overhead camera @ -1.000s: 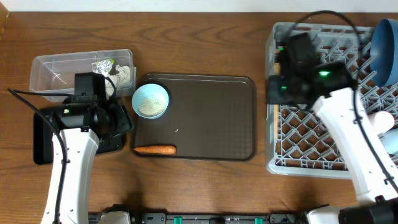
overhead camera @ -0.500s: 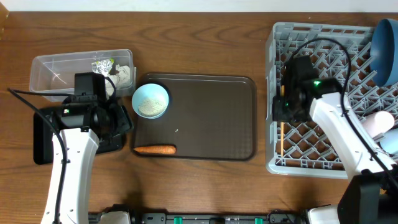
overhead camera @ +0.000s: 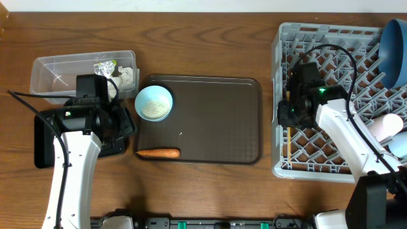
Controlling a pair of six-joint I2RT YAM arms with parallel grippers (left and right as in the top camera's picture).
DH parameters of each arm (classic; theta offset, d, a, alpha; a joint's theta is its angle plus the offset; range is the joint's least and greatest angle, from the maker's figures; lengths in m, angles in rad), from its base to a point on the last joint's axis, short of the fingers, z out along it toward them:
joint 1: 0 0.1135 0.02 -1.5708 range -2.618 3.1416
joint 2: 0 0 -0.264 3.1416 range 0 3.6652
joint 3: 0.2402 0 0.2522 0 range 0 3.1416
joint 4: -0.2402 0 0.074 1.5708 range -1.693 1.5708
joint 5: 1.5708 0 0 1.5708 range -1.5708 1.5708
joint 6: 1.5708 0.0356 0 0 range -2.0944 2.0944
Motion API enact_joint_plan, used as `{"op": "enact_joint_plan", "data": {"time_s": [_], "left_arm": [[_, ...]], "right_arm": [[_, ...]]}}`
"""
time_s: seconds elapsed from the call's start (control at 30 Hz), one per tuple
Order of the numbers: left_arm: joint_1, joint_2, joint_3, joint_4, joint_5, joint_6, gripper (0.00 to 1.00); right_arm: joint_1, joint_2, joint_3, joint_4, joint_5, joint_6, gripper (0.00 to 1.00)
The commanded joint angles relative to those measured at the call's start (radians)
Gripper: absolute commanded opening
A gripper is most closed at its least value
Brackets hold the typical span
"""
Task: Sort waste into correct bins and load items into the dishwasher rack
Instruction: 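Place the second chopstick into the dish rack with the right gripper, then reach the left gripper to the rice bowl and grasp its rim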
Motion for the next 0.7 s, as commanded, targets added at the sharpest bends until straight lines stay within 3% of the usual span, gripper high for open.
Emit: {"op": "enact_joint_plan", "data": {"time_s": [0.0,0.13,0.33,0.43,0.5,0.67], "left_arm": [[0.004,-0.009,0.002,-0.002,-0.016,-0.005,0.69],[0.003,-0.009,0.002,0.011,0.018,0.010,0.69],[-0.072,-0.007,0.002,0.116,0.093,0.085,0.69],[-0.148,0.001,0.002,0.190,0.092,0.127,0.69],[-0.200,0.012,0.002,0.243,0.072,0.133,0.69],[-0.316,0.084,0.002,0.400,0.023,0.133,0.69]], "right_arm": [[0.004,-0.045,0.050,-0.050,-0.029,-0.003,0.28],[0.003,-0.128,0.147,-0.119,0.006,-0.003,0.35],[-0.040,-0.253,0.220,-0.165,0.071,-0.056,0.77],[-0.061,-0.283,0.220,-0.201,0.039,-0.163,0.91],[-0.061,-0.290,0.220,-0.237,0.037,-0.240,0.91],[-0.062,-0.290,0.219,-0.241,0.011,-0.239,0.92]]}}
